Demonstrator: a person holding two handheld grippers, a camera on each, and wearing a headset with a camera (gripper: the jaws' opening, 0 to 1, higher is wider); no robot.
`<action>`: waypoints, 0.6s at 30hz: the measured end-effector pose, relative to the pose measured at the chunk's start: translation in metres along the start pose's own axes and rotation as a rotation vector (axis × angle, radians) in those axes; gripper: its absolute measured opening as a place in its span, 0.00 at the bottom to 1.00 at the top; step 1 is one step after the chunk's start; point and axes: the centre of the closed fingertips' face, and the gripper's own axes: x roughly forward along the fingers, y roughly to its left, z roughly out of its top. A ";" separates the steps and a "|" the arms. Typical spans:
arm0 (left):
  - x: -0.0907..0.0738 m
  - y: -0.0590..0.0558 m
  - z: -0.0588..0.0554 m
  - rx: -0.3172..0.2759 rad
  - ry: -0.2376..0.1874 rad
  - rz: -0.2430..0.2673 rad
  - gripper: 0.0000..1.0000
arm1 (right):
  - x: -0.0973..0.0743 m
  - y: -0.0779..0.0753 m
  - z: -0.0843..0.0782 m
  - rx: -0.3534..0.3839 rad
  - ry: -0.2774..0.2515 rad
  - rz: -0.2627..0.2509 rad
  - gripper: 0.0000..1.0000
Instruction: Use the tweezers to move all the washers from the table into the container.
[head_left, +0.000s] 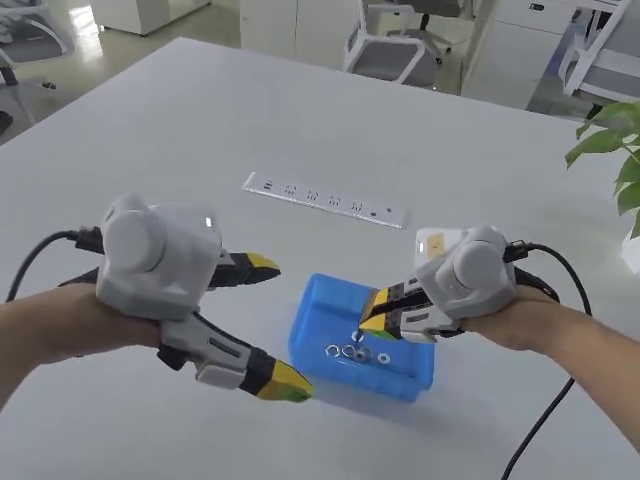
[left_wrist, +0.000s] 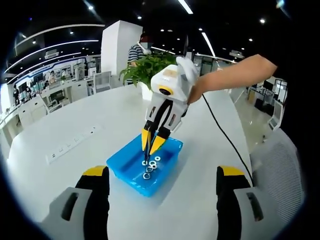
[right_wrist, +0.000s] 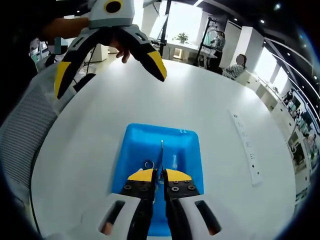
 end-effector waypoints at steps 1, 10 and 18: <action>0.000 0.001 0.001 0.005 -0.001 0.003 0.91 | 0.000 0.000 -0.001 0.001 0.000 0.000 0.07; 0.009 0.017 0.009 0.057 0.005 0.018 0.74 | 0.003 0.002 -0.004 0.011 0.000 0.010 0.07; 0.023 0.026 0.025 0.098 -0.002 0.000 0.53 | 0.004 0.002 -0.004 0.001 0.006 0.013 0.07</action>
